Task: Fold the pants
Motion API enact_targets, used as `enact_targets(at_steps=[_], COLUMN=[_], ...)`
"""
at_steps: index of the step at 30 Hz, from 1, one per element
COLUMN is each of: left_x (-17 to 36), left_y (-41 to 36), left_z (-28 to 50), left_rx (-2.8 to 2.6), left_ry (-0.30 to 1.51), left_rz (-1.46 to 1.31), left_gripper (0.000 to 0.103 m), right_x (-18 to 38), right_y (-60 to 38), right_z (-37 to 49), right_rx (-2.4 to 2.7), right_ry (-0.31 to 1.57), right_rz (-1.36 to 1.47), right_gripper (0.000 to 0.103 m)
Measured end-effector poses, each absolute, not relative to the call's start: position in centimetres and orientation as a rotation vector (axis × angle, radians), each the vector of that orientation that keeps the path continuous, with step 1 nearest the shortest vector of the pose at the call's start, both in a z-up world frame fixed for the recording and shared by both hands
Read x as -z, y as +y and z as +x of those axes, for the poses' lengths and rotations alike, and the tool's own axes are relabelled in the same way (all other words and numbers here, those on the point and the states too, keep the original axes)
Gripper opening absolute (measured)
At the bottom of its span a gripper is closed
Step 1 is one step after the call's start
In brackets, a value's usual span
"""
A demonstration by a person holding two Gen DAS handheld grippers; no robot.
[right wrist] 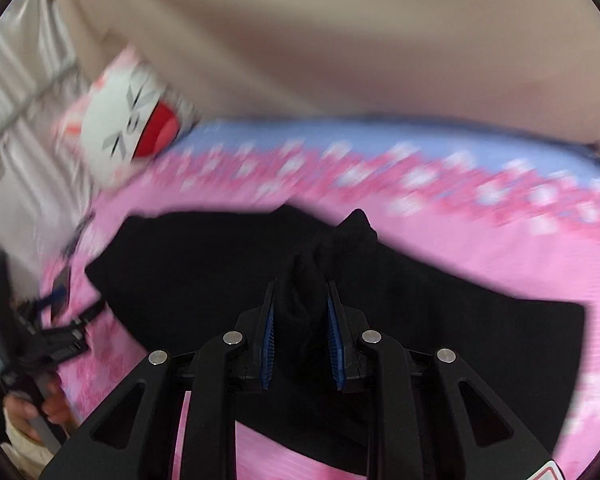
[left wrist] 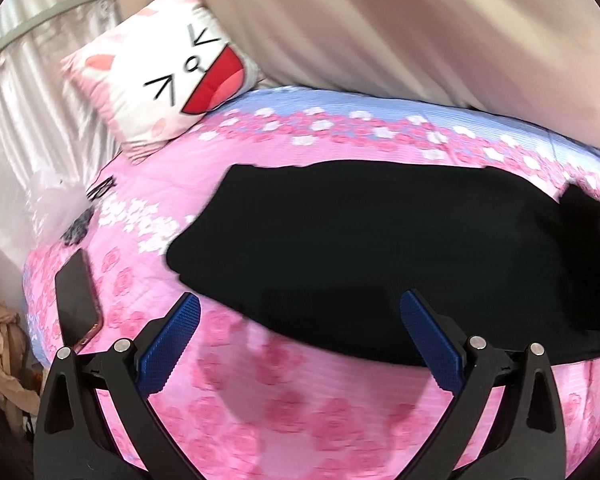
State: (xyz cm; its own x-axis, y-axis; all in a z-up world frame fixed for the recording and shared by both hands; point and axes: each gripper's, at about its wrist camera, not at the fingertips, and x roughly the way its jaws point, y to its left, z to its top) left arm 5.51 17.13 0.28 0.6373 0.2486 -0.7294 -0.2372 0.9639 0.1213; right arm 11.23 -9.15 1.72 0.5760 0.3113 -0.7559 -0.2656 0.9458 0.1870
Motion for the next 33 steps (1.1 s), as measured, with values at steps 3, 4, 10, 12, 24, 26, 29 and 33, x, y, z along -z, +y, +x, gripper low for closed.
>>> enact_targets(at_steps=[3,4,10,12,24,26,29,33], left_x=[0.2,0.3,1.0,1.2,1.6,1.5,1.7,1.6], left_y=[19.1,19.7,20.3,20.1,19.4,19.3,19.1,18.7], left_z=[5.3,5.2,5.7,5.9,5.9,5.7,6.1,6.3], left_rx=[-0.283,-0.282,-0.245,-0.23,-0.158,-0.164,-0.166,-0.175], left_ry=[0.845,0.847,0.856,0.86,0.896,0.888,0.897,0.895], left_rz=[0.001,-0.006,-0.021,-0.027,-0.094,-0.081,-0.084,-0.071], left_gripper=[0.098,0.098,0.098,0.098,0.098,0.098,0.098,0.098], right_x=[2.5,3.7,1.3,0.1,3.0,1.6,1.7,2.9], right_y=[-5.9,-5.3,-7.3,-8.1,-8.0,-8.1,-7.1,-7.0], right_z=[11.6,11.4,8.8,7.6,8.4,7.6,7.8,7.7], right_rx=[-0.324,-0.311,-0.34,-0.312,-0.186,-0.203,-0.203,-0.148], right_ry=[0.971,0.978,0.943,0.916,0.974,0.937,0.932,0.939], right_rz=[-0.012,-0.026,0.069,0.073,0.016,0.067,0.008,-0.038], right_gripper=[0.023,0.027,0.043,0.043,0.026,0.027,0.027,0.027])
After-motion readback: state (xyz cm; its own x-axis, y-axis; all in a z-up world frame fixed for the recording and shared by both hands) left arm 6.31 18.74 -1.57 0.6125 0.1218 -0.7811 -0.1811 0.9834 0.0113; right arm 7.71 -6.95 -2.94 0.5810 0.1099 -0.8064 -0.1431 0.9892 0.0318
